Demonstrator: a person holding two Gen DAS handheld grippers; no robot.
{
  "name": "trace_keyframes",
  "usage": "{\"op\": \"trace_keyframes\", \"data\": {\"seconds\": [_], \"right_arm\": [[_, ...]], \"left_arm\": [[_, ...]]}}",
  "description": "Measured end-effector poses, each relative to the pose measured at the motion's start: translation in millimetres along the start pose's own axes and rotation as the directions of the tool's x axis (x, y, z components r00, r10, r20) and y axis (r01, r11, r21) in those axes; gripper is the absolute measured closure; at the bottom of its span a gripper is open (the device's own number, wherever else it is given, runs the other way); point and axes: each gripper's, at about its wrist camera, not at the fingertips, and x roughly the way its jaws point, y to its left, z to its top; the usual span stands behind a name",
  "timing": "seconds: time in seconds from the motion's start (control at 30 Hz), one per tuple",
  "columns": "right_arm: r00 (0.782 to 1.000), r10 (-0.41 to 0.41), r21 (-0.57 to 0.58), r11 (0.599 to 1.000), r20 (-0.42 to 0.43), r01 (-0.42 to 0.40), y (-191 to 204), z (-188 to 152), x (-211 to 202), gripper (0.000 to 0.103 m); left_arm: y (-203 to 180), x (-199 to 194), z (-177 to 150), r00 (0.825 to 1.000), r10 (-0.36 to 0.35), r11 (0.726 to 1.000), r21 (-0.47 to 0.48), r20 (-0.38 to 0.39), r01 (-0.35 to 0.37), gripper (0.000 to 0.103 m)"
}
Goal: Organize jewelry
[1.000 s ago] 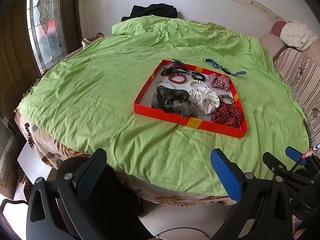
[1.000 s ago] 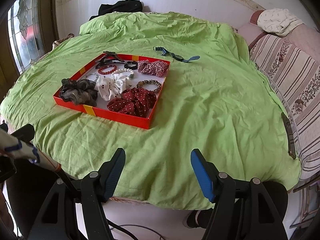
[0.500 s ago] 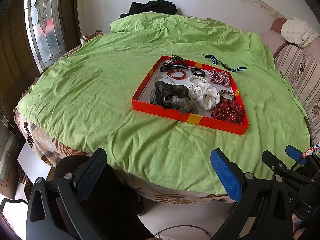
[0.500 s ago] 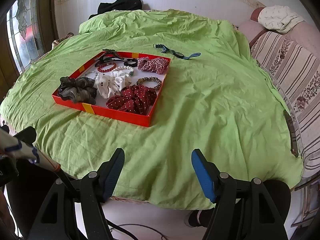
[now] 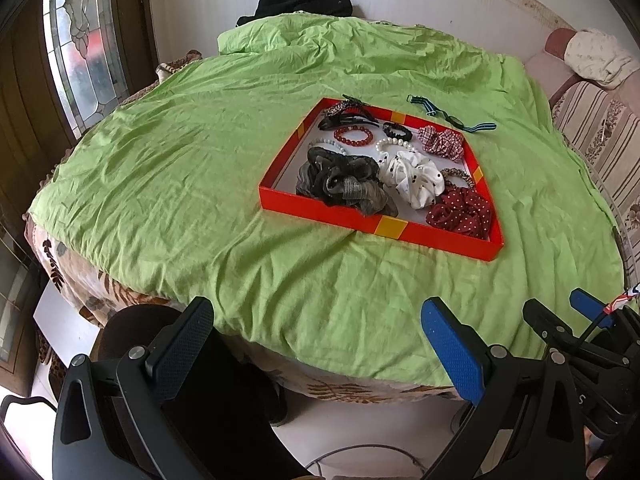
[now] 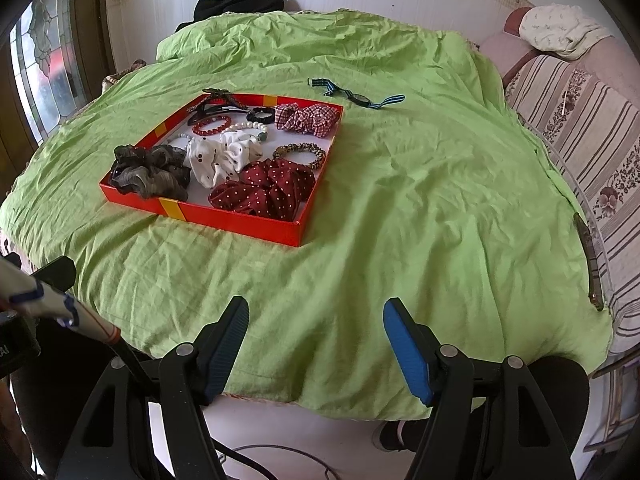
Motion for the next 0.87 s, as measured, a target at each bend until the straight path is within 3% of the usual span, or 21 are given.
{"op": "trace_keyframes", "data": {"seconds": [0.87], "right_arm": [[0.999, 0.025, -0.042, 0.999, -0.048, -0.027, 13.9, 0.0, 22.9, 0.028]], "left_arm": [[12.3, 24.1, 2.3, 0.998, 0.020, 0.999, -0.040, -0.059, -0.022, 0.000]]}}
